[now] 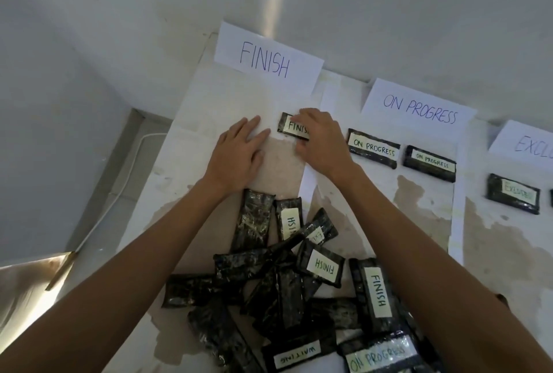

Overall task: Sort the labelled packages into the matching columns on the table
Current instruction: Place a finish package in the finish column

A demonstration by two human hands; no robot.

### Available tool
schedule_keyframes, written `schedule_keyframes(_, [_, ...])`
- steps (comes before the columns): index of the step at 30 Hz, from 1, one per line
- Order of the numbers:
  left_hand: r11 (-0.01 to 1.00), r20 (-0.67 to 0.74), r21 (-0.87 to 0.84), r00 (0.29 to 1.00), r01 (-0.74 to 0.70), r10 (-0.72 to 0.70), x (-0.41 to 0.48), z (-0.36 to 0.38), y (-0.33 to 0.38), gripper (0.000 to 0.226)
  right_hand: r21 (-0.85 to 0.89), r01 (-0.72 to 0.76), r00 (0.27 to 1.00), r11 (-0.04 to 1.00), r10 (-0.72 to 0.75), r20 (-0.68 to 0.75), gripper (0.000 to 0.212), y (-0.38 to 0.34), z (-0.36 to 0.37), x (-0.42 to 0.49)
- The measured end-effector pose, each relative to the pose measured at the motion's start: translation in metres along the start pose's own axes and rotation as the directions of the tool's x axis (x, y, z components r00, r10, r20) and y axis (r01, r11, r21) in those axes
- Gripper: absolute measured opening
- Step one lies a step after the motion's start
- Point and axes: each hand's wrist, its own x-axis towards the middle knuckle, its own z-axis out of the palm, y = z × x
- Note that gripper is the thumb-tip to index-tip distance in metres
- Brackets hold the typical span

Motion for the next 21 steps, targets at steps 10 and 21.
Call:
schedule_keyframes(10, [0.995, 0.024, -0.051, 0.996, 0.082, -0.081, -0.047, -0.008, 0.001, 0.051, 0.101, -0.284, 0.921, 0.953, 0.242, 0.306, 0.047, -0.047, -0.018, -0.066])
schedule_keyframes(21, [0.955, 0.008, -0.235, 0.983, 0.181, -0.184, -0.090, -0.026, 0.017, 0.046, -0.014, -0.360, 0.802, 0.933, 0.317, 0.507, 0.042, -0.069, -0.020, -0.084])
